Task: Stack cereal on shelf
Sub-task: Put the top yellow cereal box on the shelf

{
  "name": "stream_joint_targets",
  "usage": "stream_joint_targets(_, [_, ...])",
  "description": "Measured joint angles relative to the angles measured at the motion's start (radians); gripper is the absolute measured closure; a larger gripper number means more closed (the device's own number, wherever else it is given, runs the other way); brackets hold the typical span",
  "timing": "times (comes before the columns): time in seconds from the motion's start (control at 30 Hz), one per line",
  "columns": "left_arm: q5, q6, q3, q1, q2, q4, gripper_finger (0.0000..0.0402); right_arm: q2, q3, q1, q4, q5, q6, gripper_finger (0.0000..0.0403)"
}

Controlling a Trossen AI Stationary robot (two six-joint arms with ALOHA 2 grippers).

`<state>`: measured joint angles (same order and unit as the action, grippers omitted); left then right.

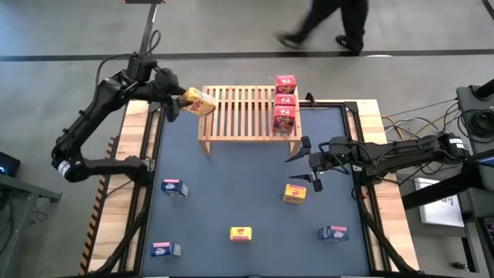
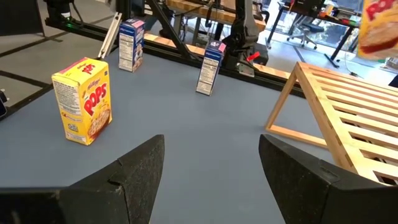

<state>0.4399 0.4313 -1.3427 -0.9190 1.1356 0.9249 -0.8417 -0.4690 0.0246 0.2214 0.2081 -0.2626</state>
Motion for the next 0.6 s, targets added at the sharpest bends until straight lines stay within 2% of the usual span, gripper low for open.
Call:
stream_joint_targets(0.17, [0.034, 0.013, -0.038, 0.015, 0.109, -0.083, 0.0238, 0.000, 0.000, 0.000, 0.000, 0.000, 0.001, 0.0152])
stream_joint_targets(0.4, [0.070, 0.047, -0.197, 0.016, 0.272, -0.082, 0.0238, 0.000, 0.000, 0.000, -0.008, 0.000, 0.002, 0.0152])
stream_joint_targets(0.6, [0.063, 0.088, -0.365, 0.040, 0.416, 0.043, 0.0238, 0.000, 0.000, 0.000, -0.013, 0.000, 0.024, 0.0152])
